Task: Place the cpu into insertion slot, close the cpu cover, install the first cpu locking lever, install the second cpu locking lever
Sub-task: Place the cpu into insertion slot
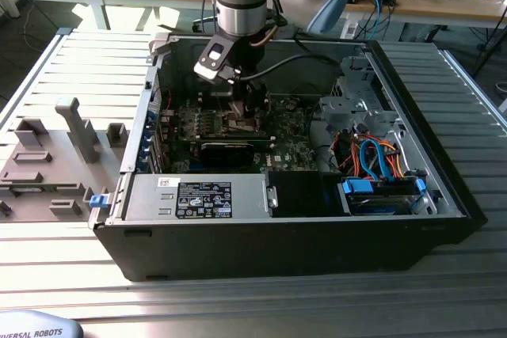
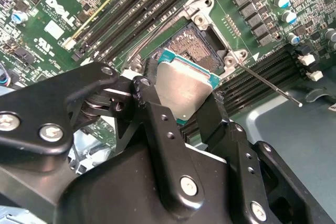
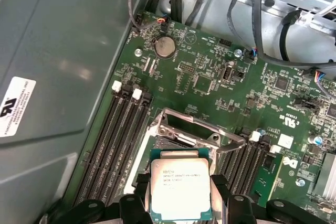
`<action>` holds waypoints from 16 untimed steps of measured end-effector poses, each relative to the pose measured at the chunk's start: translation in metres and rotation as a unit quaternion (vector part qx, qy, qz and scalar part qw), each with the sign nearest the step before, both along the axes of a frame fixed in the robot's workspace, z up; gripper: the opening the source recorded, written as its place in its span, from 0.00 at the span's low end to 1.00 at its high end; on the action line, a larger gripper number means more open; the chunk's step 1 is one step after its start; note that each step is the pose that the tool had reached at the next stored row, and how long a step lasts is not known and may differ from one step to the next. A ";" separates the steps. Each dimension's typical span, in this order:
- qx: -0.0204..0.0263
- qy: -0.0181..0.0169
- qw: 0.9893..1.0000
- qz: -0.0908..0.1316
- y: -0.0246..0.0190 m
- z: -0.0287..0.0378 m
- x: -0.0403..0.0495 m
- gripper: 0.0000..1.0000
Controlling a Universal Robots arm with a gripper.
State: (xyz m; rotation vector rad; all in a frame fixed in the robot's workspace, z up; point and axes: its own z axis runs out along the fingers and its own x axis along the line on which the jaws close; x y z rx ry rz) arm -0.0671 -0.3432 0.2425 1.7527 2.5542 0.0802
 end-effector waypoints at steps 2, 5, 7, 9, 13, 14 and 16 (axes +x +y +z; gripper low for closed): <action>0.000 0.000 1.000 0.000 0.0019 0.0000 0.0000 0.54; 0.000 0.000 1.000 0.000 0.0059 0.0001 -0.0002 0.54; -0.004 0.000 1.000 0.000 0.0091 0.0000 -0.0014 0.54; -0.010 0.000 1.000 0.000 0.0119 0.0000 -0.0024 0.54; -0.028 0.000 1.000 0.000 0.0165 -0.0001 -0.0049 0.54; -0.028 0.000 1.000 0.000 0.0165 -0.0001 -0.0049 0.54; -0.028 0.000 1.000 0.000 0.0165 0.0000 -0.0049 0.54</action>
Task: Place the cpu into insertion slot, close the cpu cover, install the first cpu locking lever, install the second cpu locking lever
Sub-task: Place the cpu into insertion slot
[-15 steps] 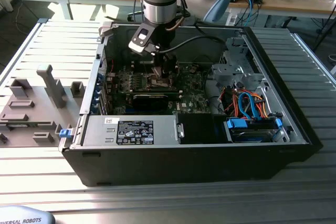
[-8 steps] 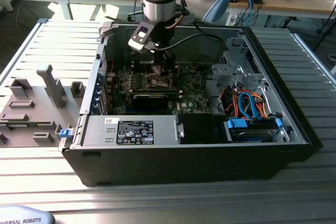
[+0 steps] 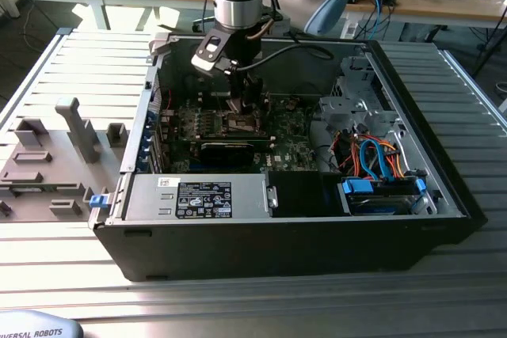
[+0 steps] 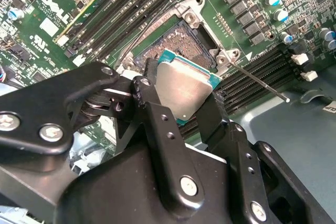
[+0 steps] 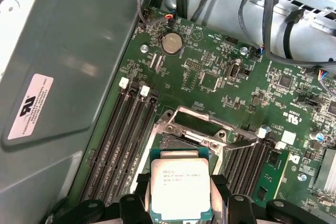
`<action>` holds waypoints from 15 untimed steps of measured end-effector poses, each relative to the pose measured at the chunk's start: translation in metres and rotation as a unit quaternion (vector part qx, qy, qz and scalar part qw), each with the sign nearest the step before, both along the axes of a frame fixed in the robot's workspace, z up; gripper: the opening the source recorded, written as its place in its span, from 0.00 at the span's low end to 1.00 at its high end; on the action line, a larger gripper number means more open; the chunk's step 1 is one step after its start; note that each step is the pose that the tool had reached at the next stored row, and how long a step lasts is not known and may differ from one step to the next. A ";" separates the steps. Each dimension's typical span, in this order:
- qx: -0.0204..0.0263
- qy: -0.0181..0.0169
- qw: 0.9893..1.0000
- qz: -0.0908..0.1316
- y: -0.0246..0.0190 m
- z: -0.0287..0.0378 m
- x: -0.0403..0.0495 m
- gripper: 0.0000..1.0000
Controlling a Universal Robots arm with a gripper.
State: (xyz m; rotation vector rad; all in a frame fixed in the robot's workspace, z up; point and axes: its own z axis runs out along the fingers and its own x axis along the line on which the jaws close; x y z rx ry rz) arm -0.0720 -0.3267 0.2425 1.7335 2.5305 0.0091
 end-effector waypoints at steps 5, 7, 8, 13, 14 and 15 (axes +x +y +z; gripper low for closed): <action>0.000 0.000 1.000 0.000 0.0000 -0.0001 0.0000 0.54; 0.000 0.000 1.000 -0.001 0.0000 -0.0001 0.0000 0.54; 0.000 0.000 1.000 -0.002 0.0000 -0.0001 0.0000 0.54; 0.000 0.000 1.000 -0.009 0.0000 -0.0002 0.0000 0.54; 0.000 0.000 1.000 -0.011 0.0000 -0.0002 0.0000 0.54; 0.000 0.000 1.000 -0.012 0.0000 -0.0002 0.0000 0.54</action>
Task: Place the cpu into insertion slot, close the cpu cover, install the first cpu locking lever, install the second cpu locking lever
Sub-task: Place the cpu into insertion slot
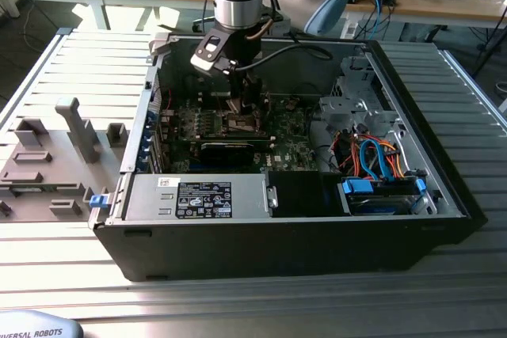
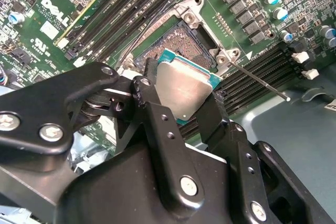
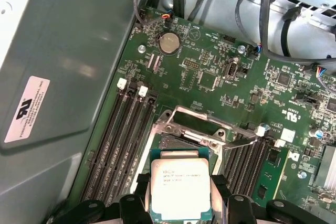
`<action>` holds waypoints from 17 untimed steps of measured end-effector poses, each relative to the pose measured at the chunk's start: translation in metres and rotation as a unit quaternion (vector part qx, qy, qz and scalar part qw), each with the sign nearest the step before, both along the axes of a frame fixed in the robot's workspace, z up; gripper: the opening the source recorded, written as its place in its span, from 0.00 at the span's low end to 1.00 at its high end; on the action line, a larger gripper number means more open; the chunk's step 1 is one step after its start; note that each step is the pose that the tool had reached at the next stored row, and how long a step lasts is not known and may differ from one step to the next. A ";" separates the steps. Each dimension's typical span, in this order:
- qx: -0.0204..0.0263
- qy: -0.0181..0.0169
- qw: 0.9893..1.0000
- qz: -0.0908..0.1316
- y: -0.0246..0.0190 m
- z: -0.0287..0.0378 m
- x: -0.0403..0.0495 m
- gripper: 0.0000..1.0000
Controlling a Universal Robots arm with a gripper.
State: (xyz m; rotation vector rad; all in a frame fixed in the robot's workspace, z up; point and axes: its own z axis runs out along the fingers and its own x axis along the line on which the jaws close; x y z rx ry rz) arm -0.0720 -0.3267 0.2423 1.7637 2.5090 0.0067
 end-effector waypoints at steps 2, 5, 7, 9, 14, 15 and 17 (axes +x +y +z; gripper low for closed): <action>0.000 0.000 1.000 -0.005 0.0000 -0.0001 0.0000 0.54; 0.000 0.000 1.000 -0.009 0.0000 -0.0002 0.0000 0.54; 0.000 0.000 1.000 -0.012 0.0000 -0.0002 0.0000 0.54; 0.000 0.000 1.000 -0.015 0.0000 -0.0003 0.0000 0.54; -0.001 0.000 1.000 -0.020 0.0000 -0.0004 0.0000 0.54; -0.001 0.000 1.000 -0.021 0.0000 -0.0004 0.0000 0.54; -0.001 0.000 1.000 -0.023 0.0000 -0.0004 0.0000 0.54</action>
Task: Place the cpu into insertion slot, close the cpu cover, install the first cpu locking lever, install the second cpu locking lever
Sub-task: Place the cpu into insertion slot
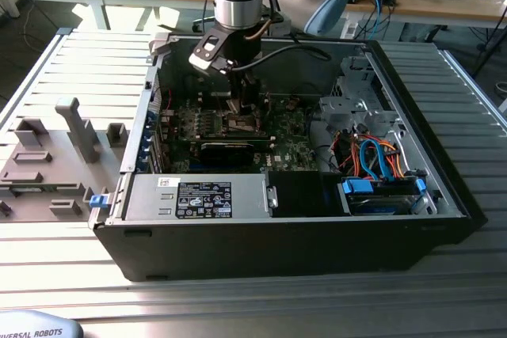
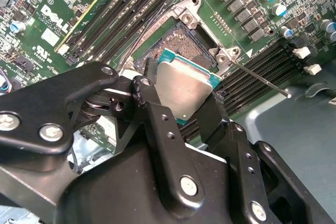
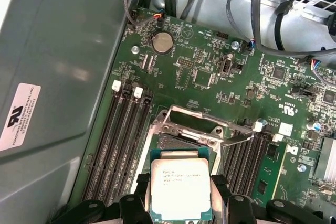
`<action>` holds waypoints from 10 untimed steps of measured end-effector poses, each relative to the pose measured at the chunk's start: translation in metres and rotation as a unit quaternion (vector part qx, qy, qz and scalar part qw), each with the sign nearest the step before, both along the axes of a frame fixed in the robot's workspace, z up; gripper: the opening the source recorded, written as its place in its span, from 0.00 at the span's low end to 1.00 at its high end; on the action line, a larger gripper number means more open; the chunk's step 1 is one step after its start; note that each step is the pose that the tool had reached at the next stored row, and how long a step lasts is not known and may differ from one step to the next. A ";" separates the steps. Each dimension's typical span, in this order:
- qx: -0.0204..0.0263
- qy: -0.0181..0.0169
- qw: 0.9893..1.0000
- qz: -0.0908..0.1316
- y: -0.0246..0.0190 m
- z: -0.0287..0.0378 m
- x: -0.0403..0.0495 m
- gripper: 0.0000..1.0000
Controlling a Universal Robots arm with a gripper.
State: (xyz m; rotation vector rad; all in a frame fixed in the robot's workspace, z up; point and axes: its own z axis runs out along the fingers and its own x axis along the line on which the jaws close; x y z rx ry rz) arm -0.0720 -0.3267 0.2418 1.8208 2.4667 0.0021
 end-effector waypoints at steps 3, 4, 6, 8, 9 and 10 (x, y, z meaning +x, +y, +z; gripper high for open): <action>0.000 0.000 1.000 -0.003 0.0000 -0.0001 0.0000 0.54; 0.000 0.000 1.000 -0.004 0.0000 -0.0001 0.0000 0.54; 0.000 0.000 1.000 -0.007 0.0000 -0.0001 0.0000 0.54; -0.001 0.000 1.000 -0.010 0.0000 -0.0002 0.0000 0.54; -0.001 0.000 1.000 -0.012 0.0000 -0.0002 0.0000 0.54; -0.001 0.000 1.000 -0.013 0.0000 -0.0002 0.0000 0.54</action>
